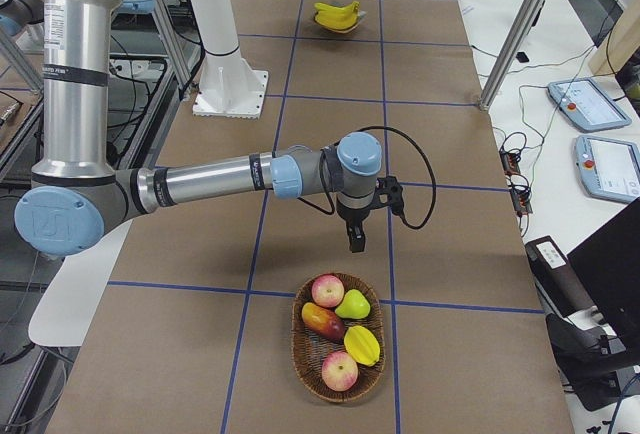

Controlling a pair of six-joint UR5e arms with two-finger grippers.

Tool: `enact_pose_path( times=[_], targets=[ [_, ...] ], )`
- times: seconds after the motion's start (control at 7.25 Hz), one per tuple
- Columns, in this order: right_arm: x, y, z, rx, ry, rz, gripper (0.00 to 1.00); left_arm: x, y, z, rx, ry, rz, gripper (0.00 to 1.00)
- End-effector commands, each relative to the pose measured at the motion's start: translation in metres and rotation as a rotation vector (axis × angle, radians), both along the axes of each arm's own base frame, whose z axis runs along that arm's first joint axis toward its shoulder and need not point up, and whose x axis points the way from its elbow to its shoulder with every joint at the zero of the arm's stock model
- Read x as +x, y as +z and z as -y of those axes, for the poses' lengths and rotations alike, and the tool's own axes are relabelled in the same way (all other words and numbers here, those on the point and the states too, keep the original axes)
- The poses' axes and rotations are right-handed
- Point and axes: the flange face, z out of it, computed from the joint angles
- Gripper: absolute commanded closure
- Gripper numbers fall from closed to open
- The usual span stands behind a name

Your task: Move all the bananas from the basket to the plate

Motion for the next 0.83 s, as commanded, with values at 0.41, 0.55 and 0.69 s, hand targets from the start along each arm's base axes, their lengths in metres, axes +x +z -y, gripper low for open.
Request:
enact_pose_path(
  times=[0.41, 0.55, 0.69],
  targets=[
    [0.013, 0.001, -0.005, 0.005, 0.025, -0.006, 0.00, -0.011, 0.006, -0.004, 0.017, -0.017, 0.071, 0.00],
    [0.013, 0.002, -0.006, 0.004, 0.025, -0.007, 0.00, -0.015, 0.009, -0.003, 0.029, -0.024, 0.125, 0.00],
    [0.013, 0.003, -0.007, 0.005, 0.022, -0.008, 0.00, -0.017, 0.011, -0.002, 0.034, -0.028, 0.153, 0.00]
  ],
)
